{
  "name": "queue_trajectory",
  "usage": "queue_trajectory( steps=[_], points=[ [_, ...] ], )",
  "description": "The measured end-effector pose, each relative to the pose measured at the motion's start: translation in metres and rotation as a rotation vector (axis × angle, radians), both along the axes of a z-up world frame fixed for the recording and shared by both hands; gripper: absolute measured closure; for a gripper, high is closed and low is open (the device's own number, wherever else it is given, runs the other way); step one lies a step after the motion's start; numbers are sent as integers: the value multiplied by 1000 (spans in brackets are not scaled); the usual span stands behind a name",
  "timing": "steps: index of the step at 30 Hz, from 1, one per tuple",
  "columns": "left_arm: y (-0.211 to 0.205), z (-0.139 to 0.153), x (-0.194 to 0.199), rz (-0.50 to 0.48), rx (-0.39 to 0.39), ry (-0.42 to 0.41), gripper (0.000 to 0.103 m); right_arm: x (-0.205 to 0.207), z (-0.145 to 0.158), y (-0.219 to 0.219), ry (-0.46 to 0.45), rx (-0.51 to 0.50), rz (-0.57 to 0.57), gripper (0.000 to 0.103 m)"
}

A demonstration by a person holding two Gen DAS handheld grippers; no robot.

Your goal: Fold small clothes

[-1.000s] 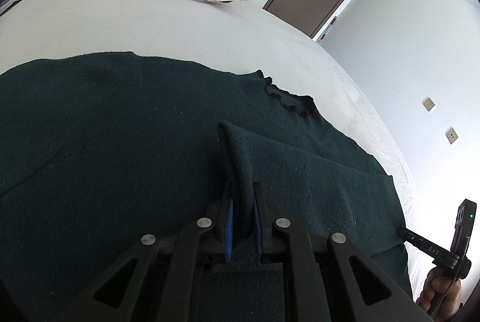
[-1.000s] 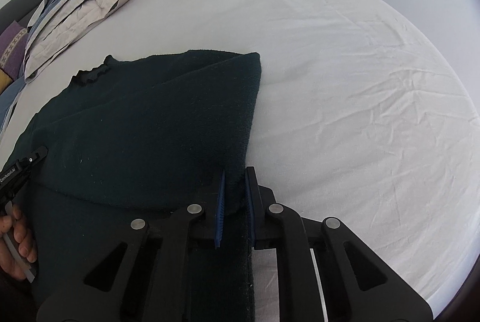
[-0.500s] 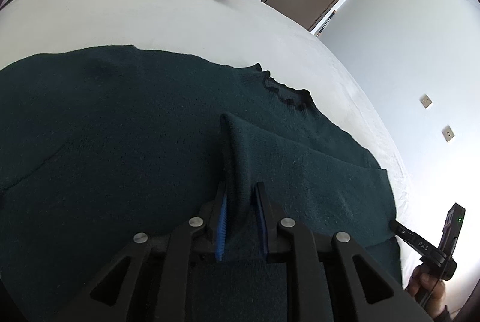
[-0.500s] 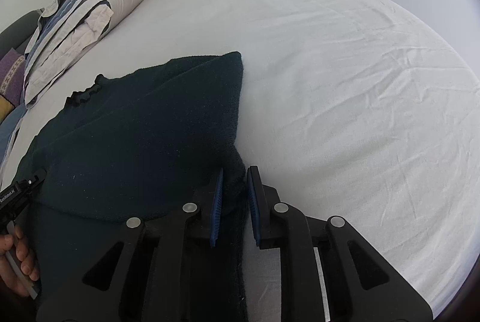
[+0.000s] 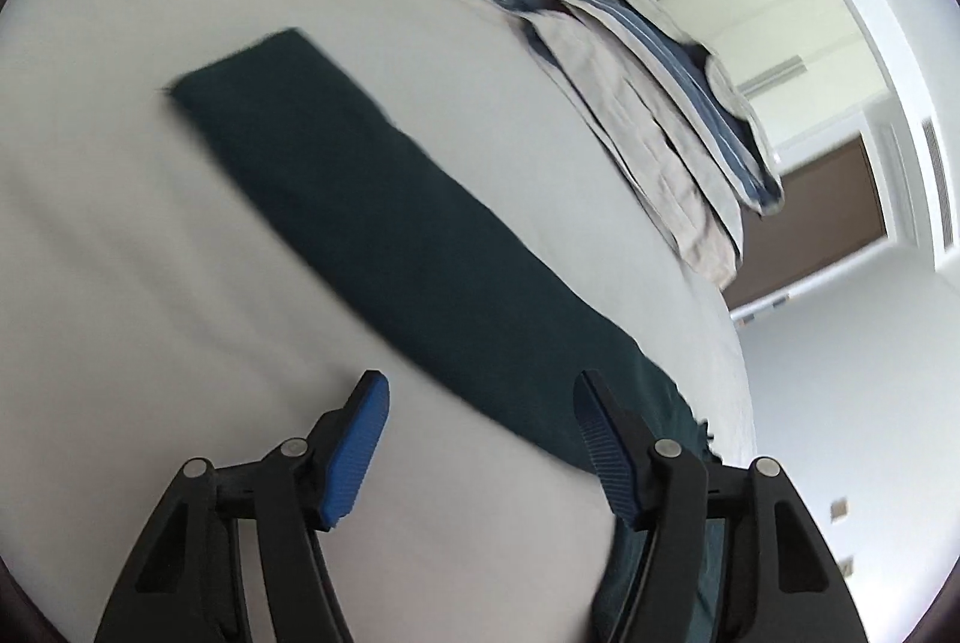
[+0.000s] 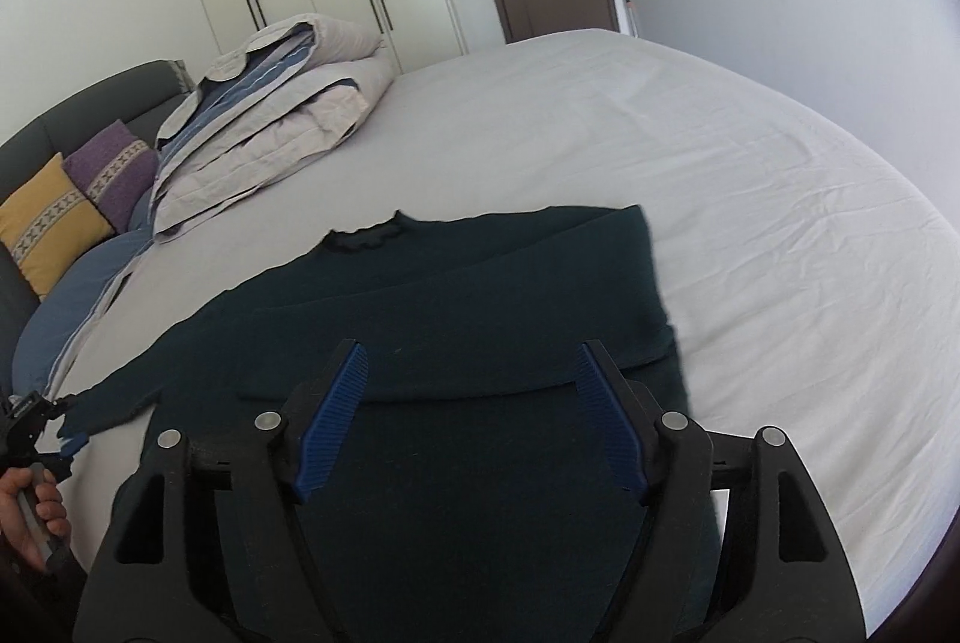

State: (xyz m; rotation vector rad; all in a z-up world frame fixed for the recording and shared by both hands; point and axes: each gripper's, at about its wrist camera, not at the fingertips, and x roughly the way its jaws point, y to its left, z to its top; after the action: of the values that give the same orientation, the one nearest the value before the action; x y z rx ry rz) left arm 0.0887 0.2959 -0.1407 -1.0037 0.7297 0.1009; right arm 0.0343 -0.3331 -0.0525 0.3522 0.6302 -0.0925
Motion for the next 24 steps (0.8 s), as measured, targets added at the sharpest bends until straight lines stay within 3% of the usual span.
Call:
queue_trajectory(
  steps=[4,11,12,13,15,16,19,24],
  points=[
    [56,-14,-14,158,-105,-6,40,6,2,41,13,46,65,32],
    [91,-27,15,266,-174,-2,41,2,4,81,36,69,113,32],
    [94,-28,21,273,-166,6,51,-1,5,83,38,68,115,32],
    [95,-28,28,273,-154,19,70,-2,4,84,43,68,117,32],
    [97,-31,40,252,-145,57,96,-6,3,82,46,72,120,32],
    [94,-29,42,245,-138,63,96,-9,2,81,45,76,121,32],
    [73,-2,43,185,-23,28,95,-16,-2,72,43,92,111,33],
    [-19,65,67,-55,203,-83,95,-26,-19,49,53,146,81,34]
  ],
)
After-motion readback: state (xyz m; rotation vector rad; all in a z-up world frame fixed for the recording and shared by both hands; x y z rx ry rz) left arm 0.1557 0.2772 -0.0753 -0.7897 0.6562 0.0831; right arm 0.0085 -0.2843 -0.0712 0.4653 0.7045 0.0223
